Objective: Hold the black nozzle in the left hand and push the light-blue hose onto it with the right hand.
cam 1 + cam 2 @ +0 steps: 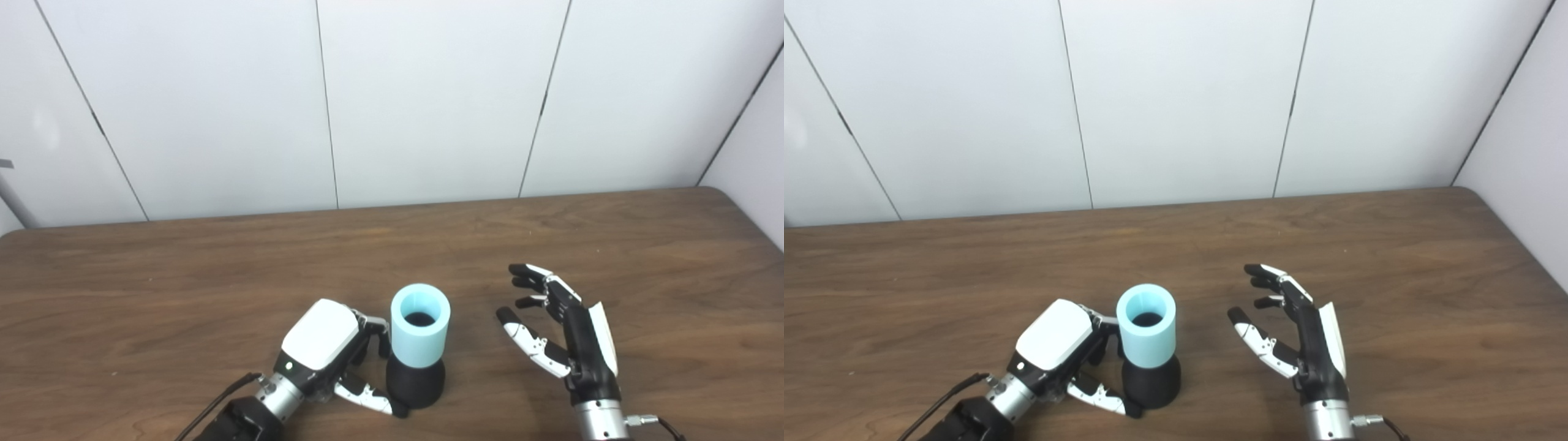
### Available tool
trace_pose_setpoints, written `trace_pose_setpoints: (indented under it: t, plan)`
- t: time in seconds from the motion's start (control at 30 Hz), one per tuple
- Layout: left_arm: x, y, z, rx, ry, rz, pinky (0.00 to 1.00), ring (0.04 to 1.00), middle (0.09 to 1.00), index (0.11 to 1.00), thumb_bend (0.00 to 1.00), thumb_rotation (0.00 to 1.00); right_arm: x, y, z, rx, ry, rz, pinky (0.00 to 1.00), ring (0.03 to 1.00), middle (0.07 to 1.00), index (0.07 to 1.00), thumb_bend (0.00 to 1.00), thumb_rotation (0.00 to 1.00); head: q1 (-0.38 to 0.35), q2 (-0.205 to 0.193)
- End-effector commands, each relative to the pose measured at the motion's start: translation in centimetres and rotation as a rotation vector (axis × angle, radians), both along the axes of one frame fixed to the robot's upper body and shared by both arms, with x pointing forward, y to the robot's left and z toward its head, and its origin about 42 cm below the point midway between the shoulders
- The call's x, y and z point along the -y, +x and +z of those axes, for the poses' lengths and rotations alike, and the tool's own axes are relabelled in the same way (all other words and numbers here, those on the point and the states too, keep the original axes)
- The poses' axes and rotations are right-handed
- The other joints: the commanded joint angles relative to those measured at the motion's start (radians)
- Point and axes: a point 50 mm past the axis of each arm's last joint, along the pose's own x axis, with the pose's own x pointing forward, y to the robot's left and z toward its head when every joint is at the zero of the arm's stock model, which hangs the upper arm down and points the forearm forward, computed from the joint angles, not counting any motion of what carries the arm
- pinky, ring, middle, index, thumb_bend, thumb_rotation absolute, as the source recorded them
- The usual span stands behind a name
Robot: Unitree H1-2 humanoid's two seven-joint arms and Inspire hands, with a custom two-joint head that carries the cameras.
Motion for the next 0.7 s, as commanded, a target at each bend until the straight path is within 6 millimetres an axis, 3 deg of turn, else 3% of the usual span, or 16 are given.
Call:
trace_pose_setpoints:
  t: [0.0, 0.3, 0.33, 0.47, 0.67]
  plan:
    - [-4.3, -1.4, -6.2, -0.161, 0.231, 0.189, 0.14, 0.2, 0.471, 0.484, 0.52, 0.0, -0.2, 0.3, 1.4, 0.077, -0.013, 0.012, 0.58, 0.738, 0.765, 0.715, 0.28, 0.39, 0.001, 0.001]
    - [-6.4, 0.2, -7.2, -0.145, 0.245, 0.277, 0.11, 0.163, 0.471, 0.478, 0.53, 0.0, -0.4, 0.4, 1.4, 0.077, -0.019, 0.009, 0.59, 0.737, 0.764, 0.719, 0.28, 0.37, 0.003, -0.004]
    - [-6.5, 0.3, -7.3, -0.144, 0.244, 0.284, 0.11, 0.163, 0.433, 0.477, 0.52, 0.0, -0.4, 0.4, 1.4, 0.079, -0.023, 0.007, 0.58, 0.732, 0.761, 0.717, 0.27, 0.37, 0.003, -0.004]
    - [-7.1, 0.4, -7.2, -0.161, 0.258, 0.309, 0.11, 0.17, 0.47, 0.478, 0.53, 0.0, -0.7, 0.2, 1.6, 0.069, -0.018, 0.001, 0.57, 0.729, 0.76, 0.714, 0.27, 0.34, 0.002, -0.006]
    - [-8.4, 0.6, -4.1, -0.315, 0.243, 0.407, 0.16, 0.23, 0.407, 0.492, 0.52, 0.0, -0.6, 0.4, 1.4, 0.06, -0.034, -0.005, 0.58, 0.725, 0.761, 0.717, 0.27, 0.36, 0.006, -0.009]
